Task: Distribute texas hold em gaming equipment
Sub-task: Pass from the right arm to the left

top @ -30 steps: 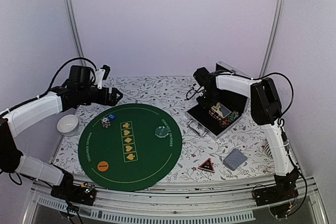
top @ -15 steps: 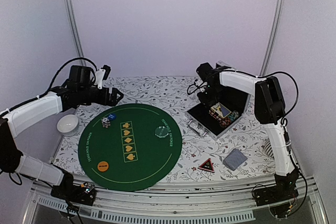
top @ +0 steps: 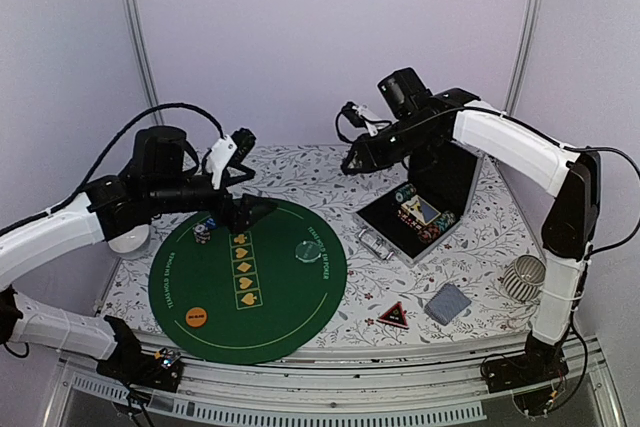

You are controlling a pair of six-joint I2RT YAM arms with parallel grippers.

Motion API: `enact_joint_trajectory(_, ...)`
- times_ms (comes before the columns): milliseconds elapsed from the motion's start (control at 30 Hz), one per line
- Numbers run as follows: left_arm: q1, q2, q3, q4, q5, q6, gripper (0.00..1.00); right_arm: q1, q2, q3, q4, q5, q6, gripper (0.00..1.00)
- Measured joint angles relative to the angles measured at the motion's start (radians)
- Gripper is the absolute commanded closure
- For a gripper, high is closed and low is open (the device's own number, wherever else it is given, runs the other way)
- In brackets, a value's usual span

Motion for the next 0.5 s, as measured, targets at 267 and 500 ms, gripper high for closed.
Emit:
enact_joint_trajectory(267,-0.249,-0.142,-0.085,0.056,-0.089,0.292,0.02,0.142,-0.046,-0.246,0.13,-0.315,0.138,0.98)
enact_joint_trajectory(500,-0.311,-0.056,-0.114,0.036,-0.119,0.381,0.02,0.219,-0.061,-0.355,0.301,-0.469,0.27,0.98)
